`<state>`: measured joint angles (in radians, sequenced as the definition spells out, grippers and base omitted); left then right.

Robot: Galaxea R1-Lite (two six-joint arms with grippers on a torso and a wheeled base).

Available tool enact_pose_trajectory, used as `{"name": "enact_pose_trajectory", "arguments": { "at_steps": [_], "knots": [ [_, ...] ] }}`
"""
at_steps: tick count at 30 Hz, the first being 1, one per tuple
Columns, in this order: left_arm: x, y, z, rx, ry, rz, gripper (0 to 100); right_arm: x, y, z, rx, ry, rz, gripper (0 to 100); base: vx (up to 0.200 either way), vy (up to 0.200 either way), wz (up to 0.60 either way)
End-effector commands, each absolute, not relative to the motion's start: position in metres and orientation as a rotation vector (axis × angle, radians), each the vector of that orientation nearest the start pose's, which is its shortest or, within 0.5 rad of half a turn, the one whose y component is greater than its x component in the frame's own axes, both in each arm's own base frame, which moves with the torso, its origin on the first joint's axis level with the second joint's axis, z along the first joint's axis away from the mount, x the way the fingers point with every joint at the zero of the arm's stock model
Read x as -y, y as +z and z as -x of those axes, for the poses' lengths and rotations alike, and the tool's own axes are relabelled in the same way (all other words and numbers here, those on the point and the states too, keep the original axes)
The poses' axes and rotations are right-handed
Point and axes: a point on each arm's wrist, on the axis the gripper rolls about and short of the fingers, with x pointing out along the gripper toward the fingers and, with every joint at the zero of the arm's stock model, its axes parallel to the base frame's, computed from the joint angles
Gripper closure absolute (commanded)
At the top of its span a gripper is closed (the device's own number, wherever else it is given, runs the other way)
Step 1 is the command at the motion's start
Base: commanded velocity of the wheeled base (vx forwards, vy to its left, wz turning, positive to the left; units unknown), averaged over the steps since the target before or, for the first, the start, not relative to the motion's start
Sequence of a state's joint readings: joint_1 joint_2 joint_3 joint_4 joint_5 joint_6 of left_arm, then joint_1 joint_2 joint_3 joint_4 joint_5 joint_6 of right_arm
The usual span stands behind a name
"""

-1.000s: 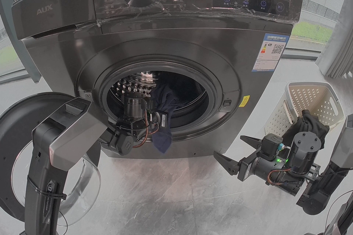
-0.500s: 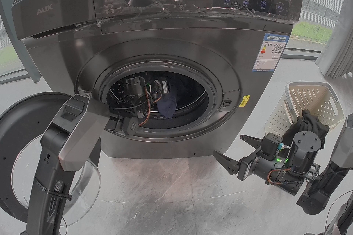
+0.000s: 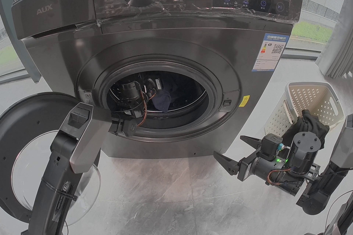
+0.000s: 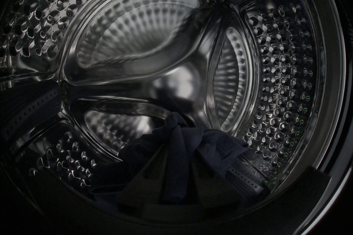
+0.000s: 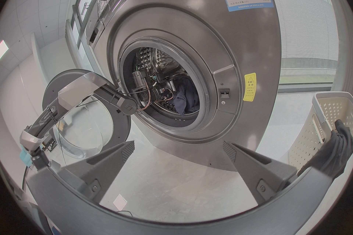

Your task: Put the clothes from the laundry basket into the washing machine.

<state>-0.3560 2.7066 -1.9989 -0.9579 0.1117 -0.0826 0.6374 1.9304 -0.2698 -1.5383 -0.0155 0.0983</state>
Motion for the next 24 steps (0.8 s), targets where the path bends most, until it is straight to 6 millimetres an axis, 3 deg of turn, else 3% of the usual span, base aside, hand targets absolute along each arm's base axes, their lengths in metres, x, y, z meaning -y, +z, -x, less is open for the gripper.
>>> {"name": "enact_pose_trajectory", "arguments": {
  "at_steps": [1, 8, 12, 19, 24],
  "knots": [
    [0.191, 0.091, -0.52, 0.227, -0.253, 0.14, 0, -0.158, 0.087, -0.215, -0.15, 0.614, -0.054, 0, 0.0, 0.0, 0.0],
    [0.2, 0.099, -0.514, 0.219, -0.261, 0.18, 0, -0.159, 0.087, -0.214, -0.15, 0.615, -0.054, 0, 0.0, 0.0, 0.0],
    [0.204, 0.09, -0.506, 0.168, -0.27, 0.162, 0, -0.159, 0.087, -0.214, -0.152, 0.615, -0.055, 0, 0.0, 0.0, 0.0],
    [0.209, 0.073, -0.467, -0.011, -0.333, 0.094, 0, -0.16, 0.082, -0.215, -0.169, 0.619, -0.051, 0, 0.0, 0.0, 0.0],
    [0.206, 0.052, -0.462, -0.064, -0.338, 0.021, 0, -0.163, 0.083, -0.213, -0.169, 0.631, -0.053, 0, 0.0, 0.0, 0.0]
  ]
}}
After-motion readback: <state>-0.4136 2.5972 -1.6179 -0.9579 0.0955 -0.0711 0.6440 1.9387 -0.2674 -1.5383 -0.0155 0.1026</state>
